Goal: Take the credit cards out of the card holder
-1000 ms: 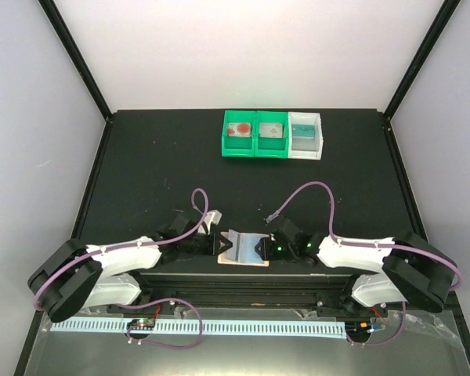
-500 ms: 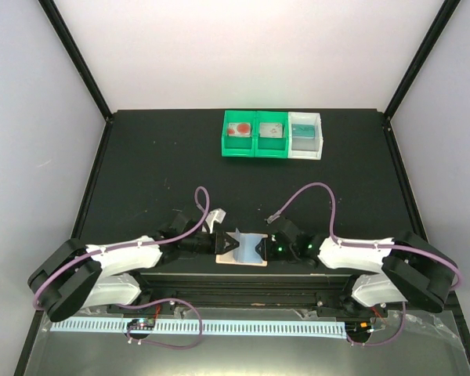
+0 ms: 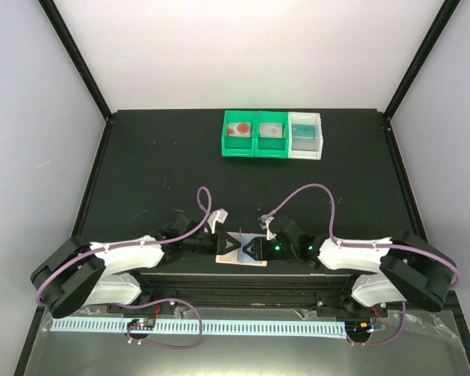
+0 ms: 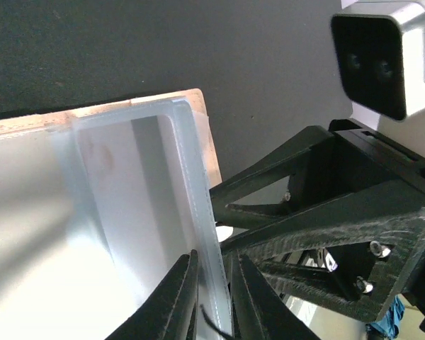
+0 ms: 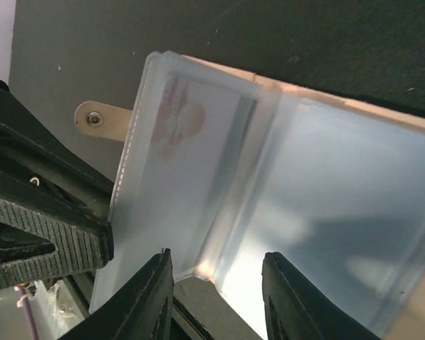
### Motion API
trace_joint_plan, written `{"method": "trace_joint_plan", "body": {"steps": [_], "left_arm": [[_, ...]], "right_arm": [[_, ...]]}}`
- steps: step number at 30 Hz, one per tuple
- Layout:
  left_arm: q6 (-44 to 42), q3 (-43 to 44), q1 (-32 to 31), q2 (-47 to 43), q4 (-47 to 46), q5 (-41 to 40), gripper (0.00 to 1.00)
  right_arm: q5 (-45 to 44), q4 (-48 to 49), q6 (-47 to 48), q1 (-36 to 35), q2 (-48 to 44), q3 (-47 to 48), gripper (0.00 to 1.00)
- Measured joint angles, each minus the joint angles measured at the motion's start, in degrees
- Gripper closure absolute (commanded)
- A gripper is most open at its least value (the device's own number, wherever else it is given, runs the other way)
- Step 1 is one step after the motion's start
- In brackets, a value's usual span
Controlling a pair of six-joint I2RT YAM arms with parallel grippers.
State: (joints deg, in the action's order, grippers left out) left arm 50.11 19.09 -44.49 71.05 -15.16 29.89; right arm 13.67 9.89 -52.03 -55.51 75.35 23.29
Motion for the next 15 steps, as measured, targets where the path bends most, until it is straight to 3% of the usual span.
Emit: {"method": "trace_joint_plan", "body": {"steps": [15], "left_arm": [[0.22,0.0,-0.85,0.39,-0.55,-1.14,0.7]], "right_arm": [[3.08,4.37,-2.16,0.0,1.03,-0.94,0.59]]}}
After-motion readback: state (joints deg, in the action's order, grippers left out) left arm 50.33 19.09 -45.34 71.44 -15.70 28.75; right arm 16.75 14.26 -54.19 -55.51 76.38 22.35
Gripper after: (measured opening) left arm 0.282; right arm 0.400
